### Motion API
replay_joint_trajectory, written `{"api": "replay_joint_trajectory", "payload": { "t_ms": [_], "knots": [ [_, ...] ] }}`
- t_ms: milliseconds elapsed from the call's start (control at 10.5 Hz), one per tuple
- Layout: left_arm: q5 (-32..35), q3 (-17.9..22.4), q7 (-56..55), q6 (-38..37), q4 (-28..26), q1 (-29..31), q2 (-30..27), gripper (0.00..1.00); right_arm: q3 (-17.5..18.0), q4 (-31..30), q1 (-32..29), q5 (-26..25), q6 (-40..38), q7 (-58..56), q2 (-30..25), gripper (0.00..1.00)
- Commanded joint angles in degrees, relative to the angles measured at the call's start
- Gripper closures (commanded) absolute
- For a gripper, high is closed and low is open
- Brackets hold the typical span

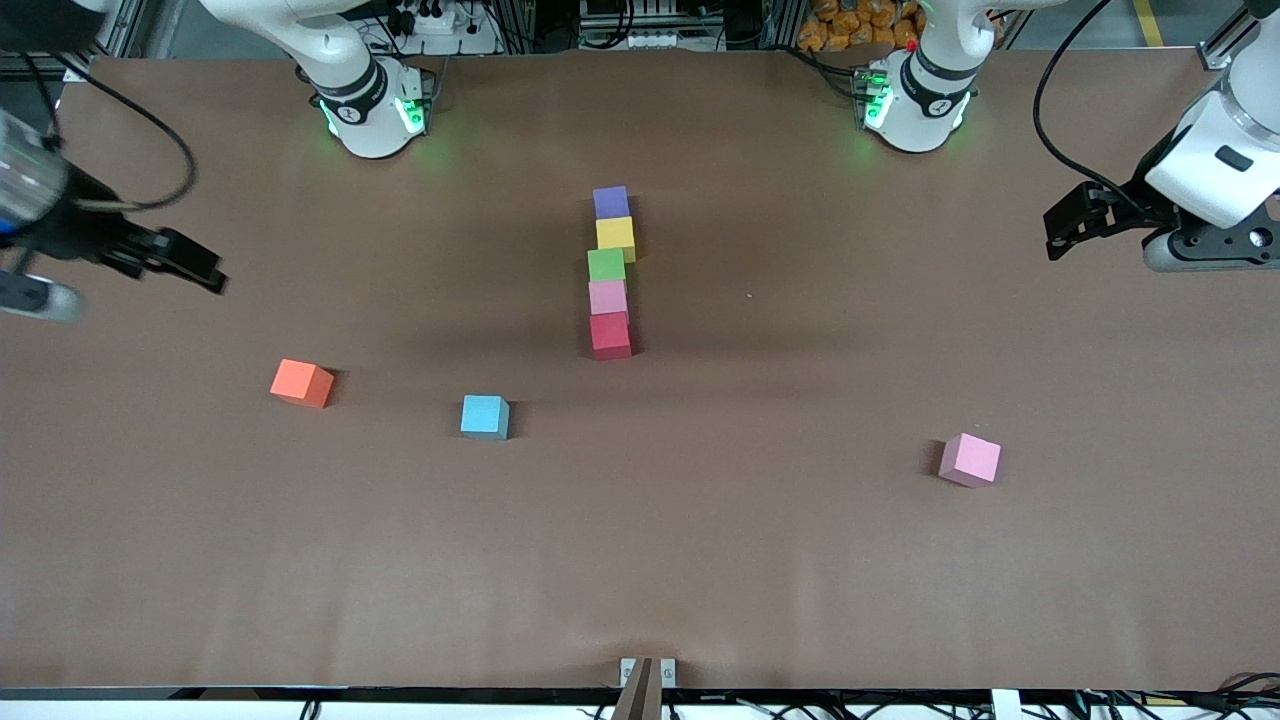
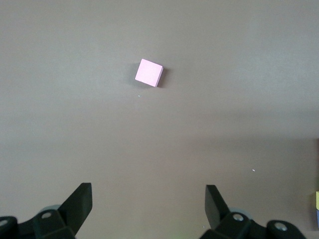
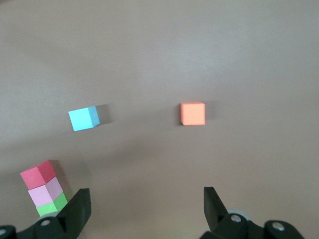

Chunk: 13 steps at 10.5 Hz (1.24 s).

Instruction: Arrange blocks into number 1

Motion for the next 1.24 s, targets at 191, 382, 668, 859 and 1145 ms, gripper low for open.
{"api": "replay_joint_trajectory", "payload": {
  "t_ms": [191,382,668,859,1145],
  "knots": [
    [-1.16,-0.12,1.08,0.76,-1.41,0.27,-1.39,0.0,1.09,-2.34,-6.07,-1.48,-1.69,-8.37,-4.83,0.0],
    [-1.16,-0.12,1.08,0.85,-1.41,0.27,-1.39,0.0,1.09,-2.26,-7.05,-3.67,-2.39,-12.51,-5.45,0.0],
    [-1.16,-0.12,1.08,0.85,-1.5,0.45,-1.3,0.0,0.83,-2.17,-7.67,-3.77,-2.57,-14.55,-5.54,0.0],
    [-1.08,-0.03,1.08,0.85,-1.41,0.27,-1.04,0.0,0.57,-1.82,-7.49,-3.77,-3.27,-14.64,-5.19,0.0],
    [-1.08,-0.12,1.17,0.85,-1.41,0.19,-1.03,0.0,0.57,-1.91,-7.76,-3.77,-3.27,-14.81,-5.1,0.0]
  ]
}}
